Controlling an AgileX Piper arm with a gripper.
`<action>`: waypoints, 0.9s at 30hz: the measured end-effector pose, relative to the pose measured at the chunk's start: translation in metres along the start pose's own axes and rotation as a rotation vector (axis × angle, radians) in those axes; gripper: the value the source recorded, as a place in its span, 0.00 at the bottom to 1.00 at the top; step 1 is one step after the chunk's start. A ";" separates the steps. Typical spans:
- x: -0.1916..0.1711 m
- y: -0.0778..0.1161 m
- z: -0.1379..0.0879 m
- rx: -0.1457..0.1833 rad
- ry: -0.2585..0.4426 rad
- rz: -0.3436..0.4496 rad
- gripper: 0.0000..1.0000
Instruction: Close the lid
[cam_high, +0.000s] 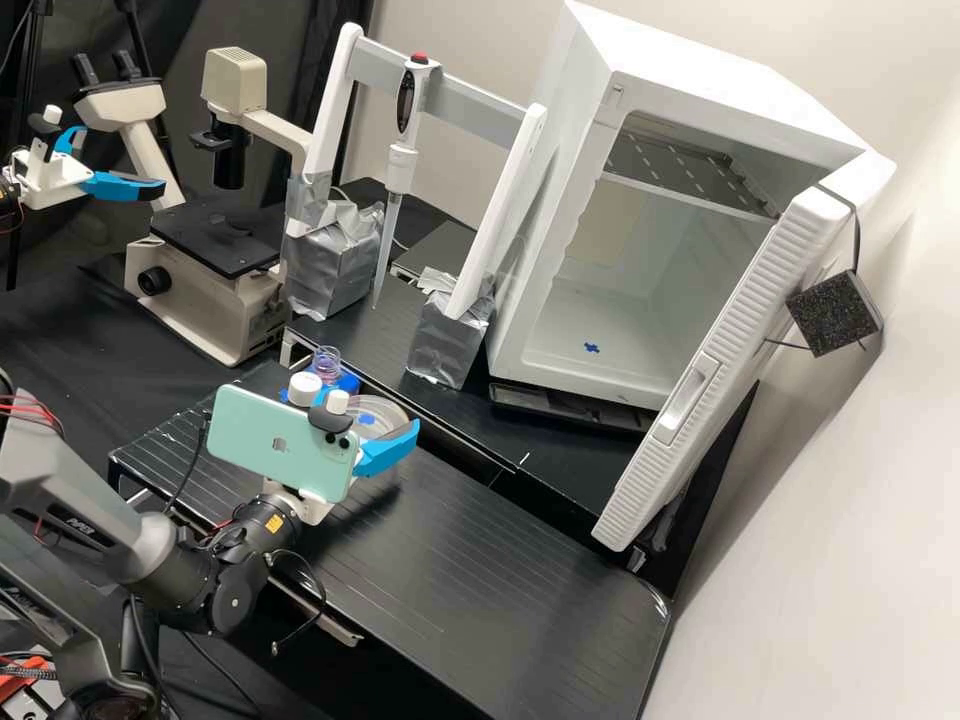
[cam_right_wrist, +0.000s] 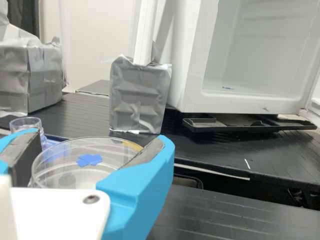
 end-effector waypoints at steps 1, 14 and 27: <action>0.000 0.001 -0.001 0.003 0.001 0.005 0.00; -0.001 -0.002 -0.004 -0.010 0.024 -0.020 0.00; -0.001 -0.009 -0.006 -0.032 0.048 -0.099 0.00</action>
